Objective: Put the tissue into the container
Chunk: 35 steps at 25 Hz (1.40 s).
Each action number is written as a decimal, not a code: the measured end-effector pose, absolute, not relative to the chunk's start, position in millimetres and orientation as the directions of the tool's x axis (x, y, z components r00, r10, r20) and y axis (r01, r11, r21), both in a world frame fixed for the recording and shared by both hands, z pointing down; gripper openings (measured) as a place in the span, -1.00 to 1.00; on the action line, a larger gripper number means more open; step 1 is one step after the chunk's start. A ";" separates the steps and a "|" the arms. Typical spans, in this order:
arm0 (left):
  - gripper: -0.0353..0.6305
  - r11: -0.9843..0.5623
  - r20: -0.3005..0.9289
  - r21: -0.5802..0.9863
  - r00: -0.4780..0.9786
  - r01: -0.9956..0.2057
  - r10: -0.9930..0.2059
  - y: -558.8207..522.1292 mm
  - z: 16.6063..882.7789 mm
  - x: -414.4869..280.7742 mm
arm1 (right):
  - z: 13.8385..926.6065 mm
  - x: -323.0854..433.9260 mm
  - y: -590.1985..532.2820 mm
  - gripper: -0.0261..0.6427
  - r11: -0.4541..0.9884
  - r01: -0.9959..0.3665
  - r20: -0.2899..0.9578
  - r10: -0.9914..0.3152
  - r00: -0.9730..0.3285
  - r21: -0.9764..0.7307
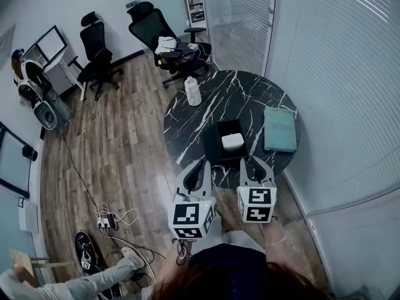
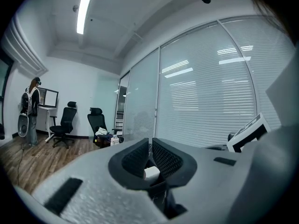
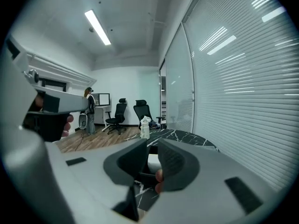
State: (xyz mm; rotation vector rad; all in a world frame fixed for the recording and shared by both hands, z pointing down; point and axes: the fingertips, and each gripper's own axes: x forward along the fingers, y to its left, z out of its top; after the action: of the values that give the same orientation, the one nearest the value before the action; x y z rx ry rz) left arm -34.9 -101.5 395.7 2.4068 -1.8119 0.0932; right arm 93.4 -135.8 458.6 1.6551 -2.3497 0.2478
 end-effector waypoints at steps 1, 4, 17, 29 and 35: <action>-0.76 -0.269 0.126 0.063 0.275 -0.961 -0.953 -96.9 395.9 -34.0 | 456.5 94.6 -132.1 -0.69 0.337 -0.941 0.298 -0.899 -0.321 0.005; -0.76 -0.258 0.132 0.065 0.265 -0.964 -0.955 -83.8 397.2 -31.6 | 450.2 96.9 -120.2 -0.80 0.345 -0.939 0.286 -0.899 -0.331 -0.004; -0.76 -0.272 0.112 0.043 0.275 -0.961 -0.955 -50.8 398.0 -9.7 | 422.6 113.1 -79.1 -0.85 0.396 -0.915 0.202 -0.892 -0.404 -0.077; -0.76 -0.326 0.092 0.036 0.328 -0.945 -0.940 -42.2 393.3 9.6 | 398.4 122.1 -56.4 -0.86 0.402 -0.913 0.158 -0.899 -0.409 -0.075; -0.76 -0.332 0.076 0.040 0.334 -0.942 -0.939 -41.6 389.4 13.3 | 387.5 125.8 -51.1 -0.86 0.398 -0.916 0.134 -0.906 -0.402 -0.055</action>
State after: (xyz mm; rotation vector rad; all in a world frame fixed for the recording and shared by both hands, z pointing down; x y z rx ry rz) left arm 13.3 -41.6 389.4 2.5019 -1.7687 0.0596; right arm 125.8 -51.1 387.5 1.6697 -2.5572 0.1834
